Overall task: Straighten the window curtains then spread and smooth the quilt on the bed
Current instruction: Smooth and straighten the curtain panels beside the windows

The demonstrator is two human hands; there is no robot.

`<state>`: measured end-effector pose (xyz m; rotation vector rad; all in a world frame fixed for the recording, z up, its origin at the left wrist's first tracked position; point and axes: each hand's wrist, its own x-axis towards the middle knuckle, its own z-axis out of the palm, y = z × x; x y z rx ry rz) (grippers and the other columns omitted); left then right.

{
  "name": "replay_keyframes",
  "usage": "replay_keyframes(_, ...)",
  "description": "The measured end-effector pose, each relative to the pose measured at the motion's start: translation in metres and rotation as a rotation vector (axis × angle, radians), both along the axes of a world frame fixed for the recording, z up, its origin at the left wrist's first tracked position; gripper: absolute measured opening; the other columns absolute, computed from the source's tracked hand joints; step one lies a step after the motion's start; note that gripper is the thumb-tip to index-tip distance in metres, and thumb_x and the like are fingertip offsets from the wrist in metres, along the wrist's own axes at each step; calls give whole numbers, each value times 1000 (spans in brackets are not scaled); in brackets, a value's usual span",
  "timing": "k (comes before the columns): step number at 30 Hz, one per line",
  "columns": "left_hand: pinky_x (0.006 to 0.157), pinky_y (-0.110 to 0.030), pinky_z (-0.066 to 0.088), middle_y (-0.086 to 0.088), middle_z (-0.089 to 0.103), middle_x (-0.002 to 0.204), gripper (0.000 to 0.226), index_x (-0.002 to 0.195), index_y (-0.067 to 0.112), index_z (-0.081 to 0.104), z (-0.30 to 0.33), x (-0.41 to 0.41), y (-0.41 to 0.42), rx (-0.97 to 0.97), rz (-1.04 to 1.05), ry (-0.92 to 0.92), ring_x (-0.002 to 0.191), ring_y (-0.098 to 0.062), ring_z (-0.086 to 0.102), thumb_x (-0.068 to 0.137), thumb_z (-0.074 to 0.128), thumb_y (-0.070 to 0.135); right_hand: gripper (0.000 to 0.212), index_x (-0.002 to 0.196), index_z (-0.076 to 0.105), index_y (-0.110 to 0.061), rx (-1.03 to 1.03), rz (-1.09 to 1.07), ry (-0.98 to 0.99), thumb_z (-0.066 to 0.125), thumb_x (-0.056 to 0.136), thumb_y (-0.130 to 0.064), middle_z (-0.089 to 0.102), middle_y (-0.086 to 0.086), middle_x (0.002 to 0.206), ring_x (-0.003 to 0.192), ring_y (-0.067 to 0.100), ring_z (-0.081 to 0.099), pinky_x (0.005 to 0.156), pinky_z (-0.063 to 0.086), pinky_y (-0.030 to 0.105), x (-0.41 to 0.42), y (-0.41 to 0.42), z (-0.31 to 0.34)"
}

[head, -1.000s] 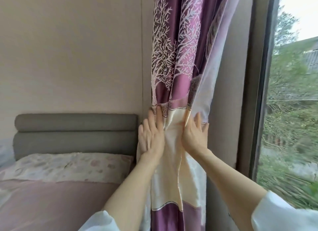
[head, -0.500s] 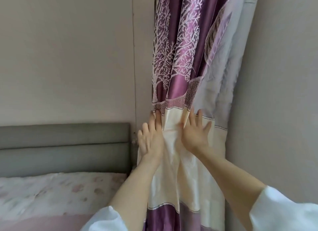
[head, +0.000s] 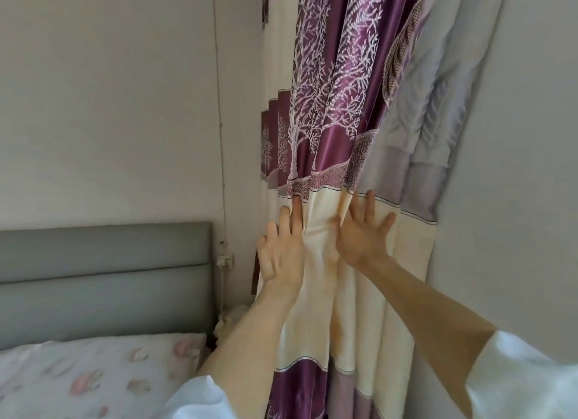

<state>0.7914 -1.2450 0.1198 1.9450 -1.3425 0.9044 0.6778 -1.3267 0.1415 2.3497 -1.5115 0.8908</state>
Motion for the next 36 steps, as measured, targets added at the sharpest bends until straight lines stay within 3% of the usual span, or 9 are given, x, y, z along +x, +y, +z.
replay_keyframes(10, 81, -34, 45, -6, 18, 152, 84, 147, 13, -13, 5, 65, -163, 57, -9, -1, 108, -26, 43, 86, 43, -2, 63, 146, -11, -15, -44, 57, 55, 27, 96, -16, -20, 0, 156, 139, 32, -28, 101, -10, 74, 63, -161, 10)
replay_keyframes(15, 92, -39, 40, -8, 14, 154, 83, 147, 20, 8, 13, 92, -205, 14, -111, 160, 120, -30, 36, 78, 49, 0, 67, 146, -13, -18, -51, 104, 114, 30, 94, -18, -18, -1, 156, 140, 32, -25, 101, -9, 72, 88, -224, 8)
replay_keyframes(18, 105, -49, 31, -13, 16, 154, 76, 141, 12, 27, 21, 99, -214, -163, -165, 157, 135, -34, 26, 73, 59, 21, 62, 145, -13, -16, -28, 122, 135, 25, 97, -27, -17, 0, 157, 140, 30, -25, 103, -9, 71, 97, -246, 5)
replay_keyframes(21, 112, -59, 18, -17, 18, 154, 84, 145, 15, 17, 43, 92, -220, -448, -234, 103, 141, -36, 20, 77, 52, 51, 60, 145, -15, -16, -17, 139, 146, 19, 98, -32, -19, 0, 156, 140, 30, -25, 103, -10, 70, 110, -258, 4)
replay_keyframes(24, 109, -62, 10, -19, 12, 155, 93, 148, 29, 6, 78, 79, -228, -520, -223, -45, 143, -40, 10, 75, 44, 72, 60, 146, -15, -20, 9, 171, 150, 15, 96, -38, -24, 1, 155, 139, 29, -28, 102, -15, 69, 121, -259, 6)
replay_keyframes(28, 102, -72, 17, -18, 12, 156, 85, 147, 37, 10, 104, 78, -243, -423, -93, -114, 140, -47, 12, 79, 58, 55, 64, 145, -17, -19, 37, 207, 159, 18, 97, -41, -23, -1, 155, 141, 30, -24, 103, -11, 69, 122, -252, 12)
replay_keyframes(32, 102, -73, 18, -12, 4, 158, 84, 146, 42, 4, 113, 96, -257, -315, -10, -111, 141, -45, 7, 84, 60, 40, 63, 146, 12, -7, -47, 187, 119, 32, 93, -37, 11, 10, 157, 144, 32, 9, 110, 15, 62, 109, -235, 19)
replay_keyframes(34, 103, -71, 16, -11, -1, 159, 89, 145, 43, -3, 118, 102, -263, -264, 15, -109, 142, -45, 3, 83, 60, 48, 55, 131, 38, -2, -210, 124, -6, 40, 89, -38, 48, 17, 134, 123, 35, 45, 96, 40, 48, 100, -221, 27)
replay_keyframes(36, 104, -71, 16, -11, -5, 158, 89, 144, 44, -7, 121, 105, -267, -237, 23, -108, 142, -44, 1, 82, 57, 54, 48, 122, 44, -5, -346, 144, -193, 48, 85, -35, 58, 13, 116, 104, 33, 57, 78, 48, 42, 90, -209, 39)
